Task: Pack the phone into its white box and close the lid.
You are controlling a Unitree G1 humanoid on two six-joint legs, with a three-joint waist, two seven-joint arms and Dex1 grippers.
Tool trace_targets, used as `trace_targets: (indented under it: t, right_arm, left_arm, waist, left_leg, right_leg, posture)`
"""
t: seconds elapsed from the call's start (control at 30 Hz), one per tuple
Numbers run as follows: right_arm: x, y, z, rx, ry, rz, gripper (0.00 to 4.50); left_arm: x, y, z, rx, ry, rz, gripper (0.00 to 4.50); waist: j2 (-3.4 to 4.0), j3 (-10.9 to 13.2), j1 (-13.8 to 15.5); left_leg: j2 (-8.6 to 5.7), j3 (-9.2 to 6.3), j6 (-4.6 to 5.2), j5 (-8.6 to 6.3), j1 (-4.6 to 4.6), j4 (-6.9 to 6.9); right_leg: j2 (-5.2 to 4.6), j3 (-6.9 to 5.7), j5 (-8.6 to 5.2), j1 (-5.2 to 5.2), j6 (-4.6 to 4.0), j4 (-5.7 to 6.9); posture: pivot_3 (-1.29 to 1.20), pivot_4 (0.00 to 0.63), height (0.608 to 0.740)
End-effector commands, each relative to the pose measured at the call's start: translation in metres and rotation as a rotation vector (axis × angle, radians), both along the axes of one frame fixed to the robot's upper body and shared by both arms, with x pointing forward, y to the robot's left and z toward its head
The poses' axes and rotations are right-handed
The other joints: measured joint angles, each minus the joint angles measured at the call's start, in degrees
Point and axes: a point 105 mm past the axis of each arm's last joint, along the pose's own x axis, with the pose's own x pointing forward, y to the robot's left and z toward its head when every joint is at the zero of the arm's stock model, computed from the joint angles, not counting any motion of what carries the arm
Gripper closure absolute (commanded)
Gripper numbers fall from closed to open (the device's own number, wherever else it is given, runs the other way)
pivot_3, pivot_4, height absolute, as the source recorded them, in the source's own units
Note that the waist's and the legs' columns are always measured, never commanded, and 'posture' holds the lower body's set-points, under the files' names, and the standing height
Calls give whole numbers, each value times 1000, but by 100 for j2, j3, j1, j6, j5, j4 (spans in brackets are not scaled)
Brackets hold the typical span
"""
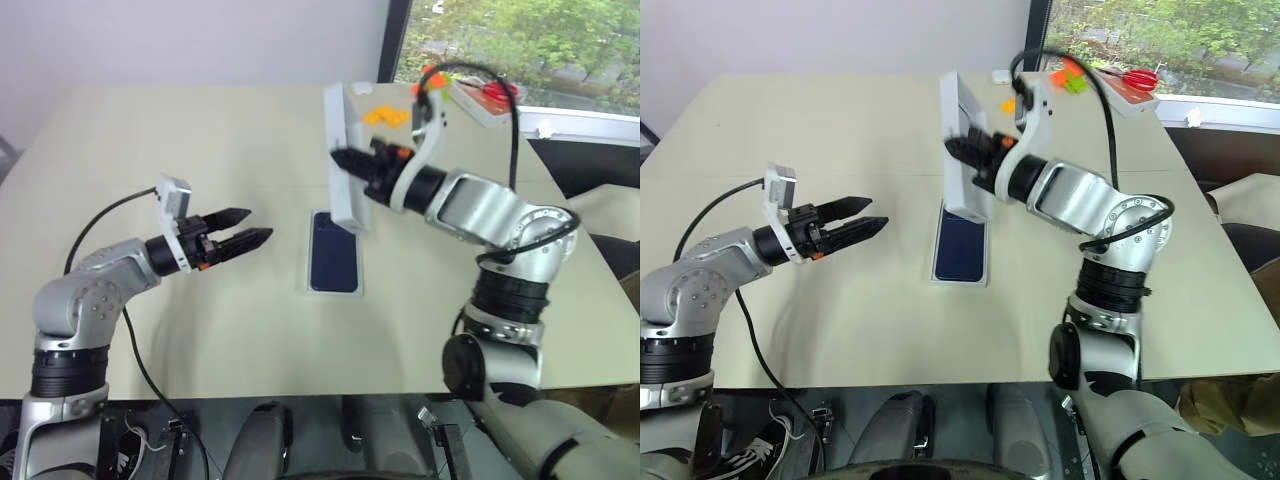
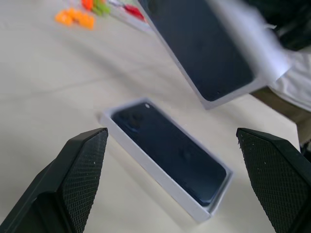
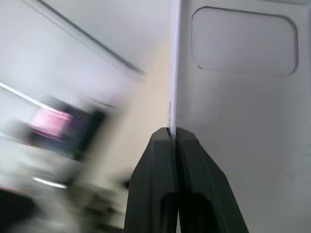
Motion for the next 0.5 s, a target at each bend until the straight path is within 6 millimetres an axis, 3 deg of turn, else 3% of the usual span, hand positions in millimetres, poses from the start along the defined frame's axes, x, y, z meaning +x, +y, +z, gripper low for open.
trace_targets:
  t: [0.03, 0.1, 0.27, 0.4, 0.5]
  right_arm:
    - [-5, -3, 4, 153, 34, 37, 4448]
    - [-10, 3, 2, 246, 54, 106, 4448]
    - [2, 7, -35, 249, 135, 75, 4448]
    - [0, 22, -37, 264, 142, 107, 4448]
    - [3, 26, -52, 241, 162, 93, 4448]
  left_arm:
    - [0, 6, 14, -1, -51, 23, 0]
    - [-1, 8, 14, 4, -54, 29, 0]
    - [0, 12, 20, -30, -47, 46, 0]
    - [1, 11, 20, -44, -36, 51, 0]
    - [0, 8, 21, -55, -36, 43, 0]
  waist:
    - [1, 1, 1]
    - [1, 1, -30]
    - [3, 2, -57]
    - [4, 3, -50]
    - [4, 2, -53]
  left_leg:
    - [-4, 1, 2, -1, -4, 0]
    - [-11, 10, 8, -5, -8, 0]
    - [-4, 21, 20, -12, -3, -1]
    - [-1, 20, 18, -11, 0, 0]
    - [3, 20, 17, -11, 5, 1]
  right_leg:
    - [-6, 0, 0, 0, 0, 0]
    - [-14, 5, 0, 0, 0, 0]
    - [-7, 11, 0, -4, 1, -2]
    - [-4, 12, 0, -10, 1, -1]
    - [0, 12, 0, -12, 0, 6]
  posture:
    - [0, 150, 740]
    - [0, 150, 740]
    - [0, 150, 740]
    - [0, 150, 740]
    - [0, 150, 740]
